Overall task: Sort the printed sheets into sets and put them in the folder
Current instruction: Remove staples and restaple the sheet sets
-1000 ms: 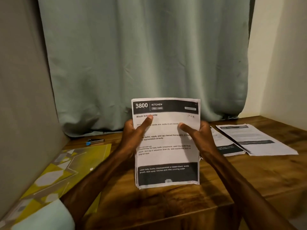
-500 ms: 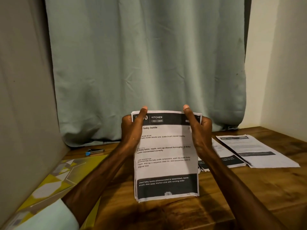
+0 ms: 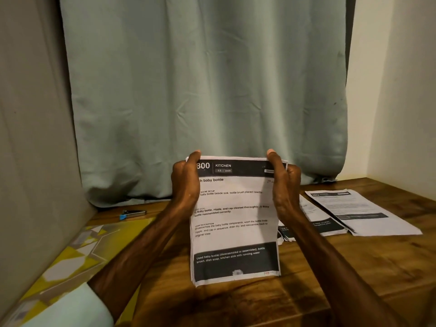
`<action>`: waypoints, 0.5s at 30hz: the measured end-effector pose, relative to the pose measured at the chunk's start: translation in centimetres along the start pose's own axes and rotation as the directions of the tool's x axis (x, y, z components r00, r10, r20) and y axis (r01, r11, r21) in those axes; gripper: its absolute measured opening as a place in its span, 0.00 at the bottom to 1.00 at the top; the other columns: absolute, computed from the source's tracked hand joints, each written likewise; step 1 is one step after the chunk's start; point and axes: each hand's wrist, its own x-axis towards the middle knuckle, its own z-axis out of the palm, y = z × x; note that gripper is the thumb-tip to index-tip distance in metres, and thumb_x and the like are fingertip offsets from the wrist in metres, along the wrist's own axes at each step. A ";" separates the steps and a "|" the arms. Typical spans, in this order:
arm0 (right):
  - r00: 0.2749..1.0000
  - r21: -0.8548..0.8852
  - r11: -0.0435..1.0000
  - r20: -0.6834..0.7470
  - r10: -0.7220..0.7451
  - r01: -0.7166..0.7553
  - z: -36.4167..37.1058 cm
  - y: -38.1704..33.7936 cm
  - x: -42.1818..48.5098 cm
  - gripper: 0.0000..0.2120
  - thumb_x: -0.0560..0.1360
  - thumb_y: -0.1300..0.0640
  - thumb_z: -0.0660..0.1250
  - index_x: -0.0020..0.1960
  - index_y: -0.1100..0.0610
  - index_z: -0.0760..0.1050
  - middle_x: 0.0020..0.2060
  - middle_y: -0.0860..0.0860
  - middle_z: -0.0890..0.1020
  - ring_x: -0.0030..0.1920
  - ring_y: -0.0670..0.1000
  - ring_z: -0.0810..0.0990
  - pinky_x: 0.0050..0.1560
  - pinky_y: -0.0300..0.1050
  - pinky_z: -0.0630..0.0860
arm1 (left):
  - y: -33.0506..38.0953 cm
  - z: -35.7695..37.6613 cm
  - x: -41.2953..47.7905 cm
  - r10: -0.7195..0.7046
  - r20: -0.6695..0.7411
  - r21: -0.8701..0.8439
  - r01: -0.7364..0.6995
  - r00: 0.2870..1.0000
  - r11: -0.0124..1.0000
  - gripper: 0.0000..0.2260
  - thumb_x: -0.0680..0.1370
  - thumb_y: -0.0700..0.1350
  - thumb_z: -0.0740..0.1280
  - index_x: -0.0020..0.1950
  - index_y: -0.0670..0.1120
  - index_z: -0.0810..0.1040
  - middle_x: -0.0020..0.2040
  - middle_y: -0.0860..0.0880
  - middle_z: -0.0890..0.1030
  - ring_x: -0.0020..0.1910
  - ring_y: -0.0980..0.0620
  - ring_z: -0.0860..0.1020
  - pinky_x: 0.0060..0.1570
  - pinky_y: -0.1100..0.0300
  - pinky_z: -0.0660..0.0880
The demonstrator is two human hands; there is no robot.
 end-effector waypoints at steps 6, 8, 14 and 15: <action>0.996 -0.049 0.995 0.029 -0.081 0.083 -0.3 0.9 0.6 0.21 0.83 0.44 0.61 0.38 0.56 0.77 0.32 0.48 0.83 0.29 0.41 0.82 0.29 0.28 0.72 | 0.3 -0.6 -0.9 0.038 0.143 -0.052 -0.031 0.989 0.998 0.20 0.81 0.57 0.65 0.45 0.40 0.78 0.43 0.36 0.85 0.41 0.37 0.84 0.47 0.44 0.82; 0.995 -0.065 0.993 0.025 -0.096 0.097 -0.4 1.1 1.0 0.22 0.83 0.43 0.60 0.39 0.56 0.78 0.33 0.48 0.84 0.31 0.41 0.83 0.30 0.28 0.73 | -0.2 -1.4 -1.5 0.046 0.249 -0.060 -0.032 0.967 0.998 0.16 0.78 0.55 0.71 0.47 0.42 0.80 0.43 0.39 0.86 0.41 0.40 0.85 0.44 0.48 0.83; 0.994 -0.083 0.994 0.089 -0.060 0.067 -0.3 1.4 1.4 0.21 0.83 0.42 0.59 0.40 0.56 0.77 0.34 0.49 0.84 0.31 0.40 0.83 0.30 0.29 0.74 | -4.7 -4.3 -3.3 -0.098 0.426 0.016 0.101 0.899 0.995 0.16 0.75 0.47 0.75 0.60 0.43 0.81 0.54 0.42 0.86 0.53 0.39 0.85 0.58 0.37 0.79; 0.992 -0.069 0.996 0.120 -0.047 0.056 -0.3 1.3 1.2 0.20 0.83 0.42 0.59 0.41 0.55 0.77 0.34 0.48 0.84 0.31 0.40 0.83 0.29 0.28 0.73 | -5.3 -4.4 -3.6 -0.105 0.422 0.014 0.109 0.900 0.994 0.14 0.76 0.46 0.74 0.60 0.43 0.81 0.54 0.41 0.86 0.53 0.39 0.85 0.58 0.37 0.79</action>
